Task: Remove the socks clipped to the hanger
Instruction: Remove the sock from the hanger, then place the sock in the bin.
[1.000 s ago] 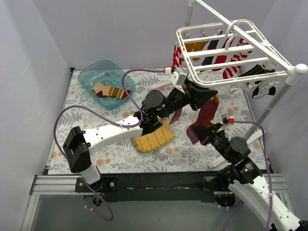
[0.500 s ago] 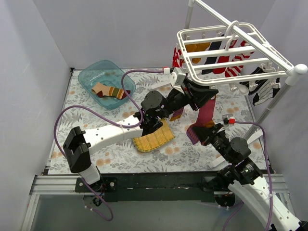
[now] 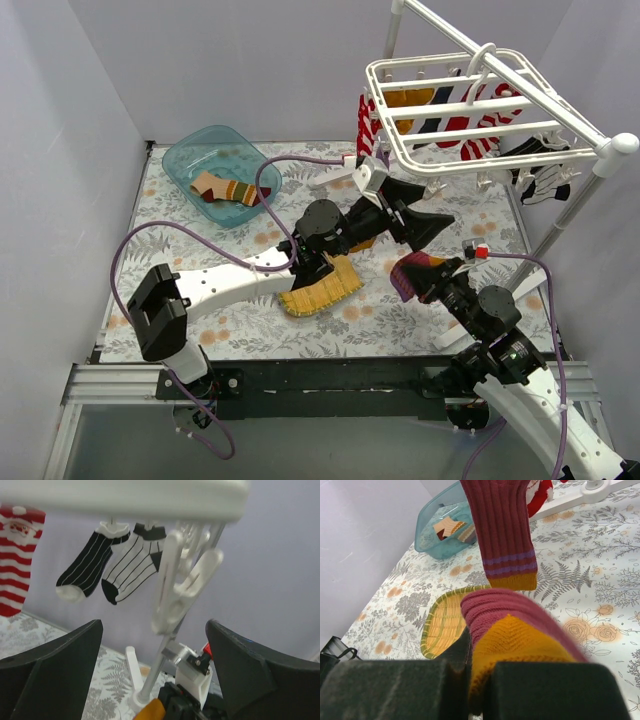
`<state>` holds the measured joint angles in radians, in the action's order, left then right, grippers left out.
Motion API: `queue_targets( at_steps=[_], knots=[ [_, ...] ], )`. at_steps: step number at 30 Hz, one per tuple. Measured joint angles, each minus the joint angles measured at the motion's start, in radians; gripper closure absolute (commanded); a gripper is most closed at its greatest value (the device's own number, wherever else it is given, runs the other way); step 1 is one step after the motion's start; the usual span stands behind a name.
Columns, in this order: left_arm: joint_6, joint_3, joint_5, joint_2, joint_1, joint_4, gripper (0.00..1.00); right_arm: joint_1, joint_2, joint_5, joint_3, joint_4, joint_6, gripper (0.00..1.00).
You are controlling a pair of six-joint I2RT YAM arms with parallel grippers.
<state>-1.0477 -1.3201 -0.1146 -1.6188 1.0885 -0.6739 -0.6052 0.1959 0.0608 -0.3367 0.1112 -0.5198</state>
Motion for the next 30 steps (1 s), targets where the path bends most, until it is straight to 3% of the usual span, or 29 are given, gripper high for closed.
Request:
queue_targets(
  at_steps=[7,20,30],
  knots=[
    [0.005,0.134,-0.005,0.08,0.0,0.019,0.11,0.0,0.0,0.008,0.0,0.0,0.002,0.99],
    [0.046,0.484,0.002,0.454,0.0,0.107,0.13,0.0,0.109,-0.092,-0.084,0.005,0.062,0.99],
    [0.065,0.583,-0.024,0.423,0.0,0.253,0.12,0.0,0.182,-0.223,-0.14,-0.016,0.076,0.99]
  ],
)
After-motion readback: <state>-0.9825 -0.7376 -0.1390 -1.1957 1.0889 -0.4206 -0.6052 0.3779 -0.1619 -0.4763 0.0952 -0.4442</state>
